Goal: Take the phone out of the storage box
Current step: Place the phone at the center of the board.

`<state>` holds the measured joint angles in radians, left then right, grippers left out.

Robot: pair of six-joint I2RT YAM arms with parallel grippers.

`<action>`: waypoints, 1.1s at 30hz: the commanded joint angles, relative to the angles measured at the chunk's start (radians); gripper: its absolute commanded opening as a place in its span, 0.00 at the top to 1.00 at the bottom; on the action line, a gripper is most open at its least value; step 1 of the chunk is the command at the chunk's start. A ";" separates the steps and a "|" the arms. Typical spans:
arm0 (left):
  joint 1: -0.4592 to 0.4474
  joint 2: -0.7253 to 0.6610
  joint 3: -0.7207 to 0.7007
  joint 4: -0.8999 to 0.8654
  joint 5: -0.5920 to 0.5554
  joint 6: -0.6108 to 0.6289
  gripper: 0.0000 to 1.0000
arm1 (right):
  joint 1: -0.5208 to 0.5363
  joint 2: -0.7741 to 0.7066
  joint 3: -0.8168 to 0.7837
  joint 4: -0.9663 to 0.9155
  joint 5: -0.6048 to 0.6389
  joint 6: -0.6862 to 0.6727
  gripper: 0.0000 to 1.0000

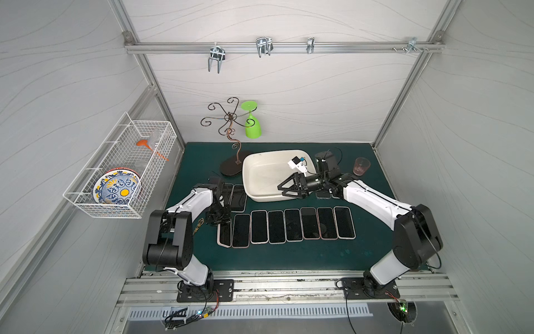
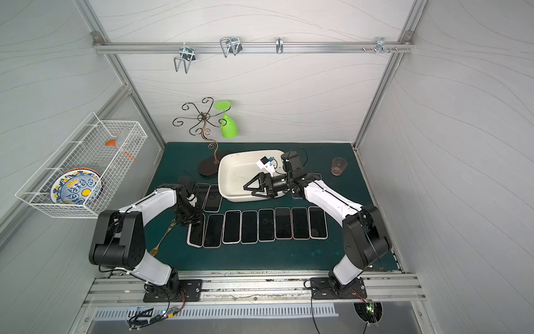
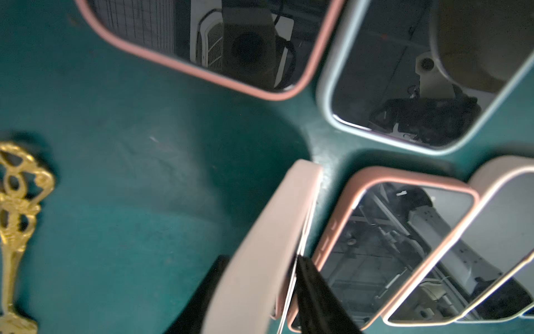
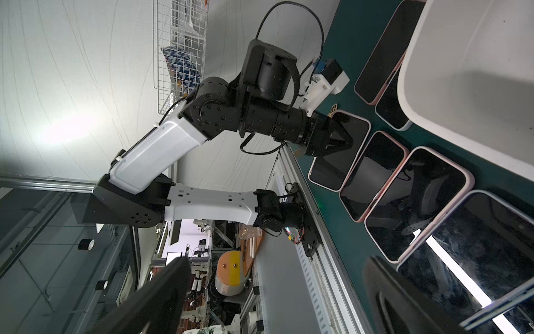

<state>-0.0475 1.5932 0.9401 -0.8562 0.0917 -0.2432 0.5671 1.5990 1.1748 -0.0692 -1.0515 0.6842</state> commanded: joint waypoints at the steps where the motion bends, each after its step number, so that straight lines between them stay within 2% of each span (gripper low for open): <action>1: 0.004 0.030 0.039 -0.026 -0.041 -0.017 0.50 | 0.010 0.018 -0.001 -0.009 0.005 -0.014 0.01; 2: 0.006 0.038 0.040 -0.027 -0.047 -0.018 0.47 | 0.009 0.021 -0.002 -0.009 0.005 -0.014 0.01; 4: 0.006 0.049 0.040 -0.026 -0.060 -0.026 0.33 | 0.011 0.025 -0.001 -0.009 0.006 -0.014 0.01; 6: 0.006 0.051 0.039 -0.021 -0.045 -0.033 0.27 | 0.014 0.033 0.002 -0.009 0.005 -0.016 0.01; 14: 0.006 0.075 0.045 -0.006 -0.011 -0.050 0.23 | 0.021 0.041 0.002 -0.017 0.008 -0.022 0.01; 23: 0.006 0.122 0.066 -0.015 -0.061 -0.094 0.17 | 0.030 0.037 -0.001 -0.020 0.009 -0.030 0.01; 24: 0.006 0.121 0.071 -0.017 -0.073 -0.101 0.14 | 0.031 0.038 -0.001 -0.020 0.008 -0.031 0.01; 25: 0.006 0.115 0.070 -0.009 -0.078 -0.107 0.01 | 0.031 0.037 -0.003 -0.018 0.008 -0.031 0.01; 33: 0.005 0.100 0.066 0.049 -0.003 -0.137 0.00 | 0.037 0.039 -0.009 -0.013 0.005 -0.032 0.01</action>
<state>-0.0410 1.6897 0.9890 -0.8516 0.0463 -0.3569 0.5934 1.6287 1.1748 -0.0727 -1.0447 0.6720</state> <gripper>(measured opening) 0.996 0.989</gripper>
